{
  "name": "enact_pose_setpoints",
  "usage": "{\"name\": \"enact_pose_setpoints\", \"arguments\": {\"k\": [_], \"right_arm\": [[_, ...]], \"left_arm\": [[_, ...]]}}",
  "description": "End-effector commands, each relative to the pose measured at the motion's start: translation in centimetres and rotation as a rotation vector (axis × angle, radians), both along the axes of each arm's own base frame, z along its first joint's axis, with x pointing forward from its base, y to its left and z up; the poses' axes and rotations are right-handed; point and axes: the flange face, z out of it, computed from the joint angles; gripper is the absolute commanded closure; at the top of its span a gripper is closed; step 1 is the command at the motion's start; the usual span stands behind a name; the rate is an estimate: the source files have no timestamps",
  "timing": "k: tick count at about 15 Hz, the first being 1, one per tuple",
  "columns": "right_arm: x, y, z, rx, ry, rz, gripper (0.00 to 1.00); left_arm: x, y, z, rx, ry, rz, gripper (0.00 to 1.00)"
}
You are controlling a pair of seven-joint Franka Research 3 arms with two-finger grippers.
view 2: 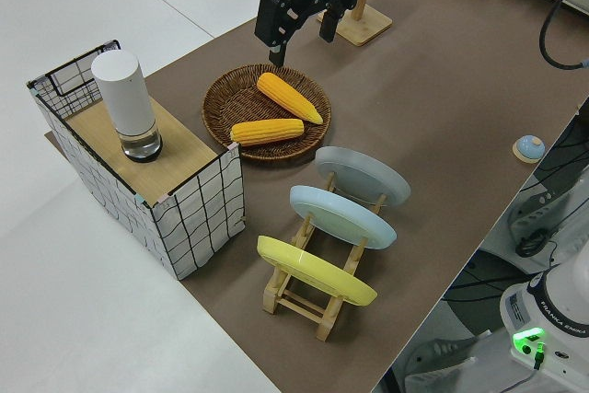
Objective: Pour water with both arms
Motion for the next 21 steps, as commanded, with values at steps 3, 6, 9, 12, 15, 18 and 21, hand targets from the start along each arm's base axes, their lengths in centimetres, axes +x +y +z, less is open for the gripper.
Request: {"name": "enact_pose_setpoints", "arguments": {"k": [3, 6, 9, 12, 15, 18, 21], "right_arm": [[1.5, 2.4, -2.2, -0.024, -0.109, 0.121, 0.019], [2.2, 4.7, -5.1, -0.065, -0.136, 0.181, 0.021], [2.8, 5.6, -7.1, -0.073, -0.151, 0.198, 0.021], [3.5, 6.1, -8.7, -0.136, -0.196, 0.24, 0.023], [3.5, 7.8, -10.2, -0.172, -0.229, 0.29, 0.025], [3.8, 8.3, -11.7, -0.189, -0.24, 0.305, 0.04], [4.1, 8.2, -12.5, -0.218, -0.246, 0.32, 0.096]], "left_arm": [[-0.3, 3.9, -0.7, 0.001, -0.045, -0.002, 0.01], [-0.3, 6.0, -1.2, -0.001, -0.065, 0.017, 0.01], [-0.4, 7.9, -1.7, -0.021, -0.091, 0.0, 0.01], [-0.7, 10.4, -2.2, -0.055, -0.154, 0.026, 0.01], [-0.5, 12.5, -2.8, -0.05, -0.209, 0.031, 0.01], [0.5, 14.2, -4.1, -0.057, -0.307, 0.069, 0.0], [1.8, 15.6, -5.3, -0.079, -0.403, 0.111, 0.0]]}}
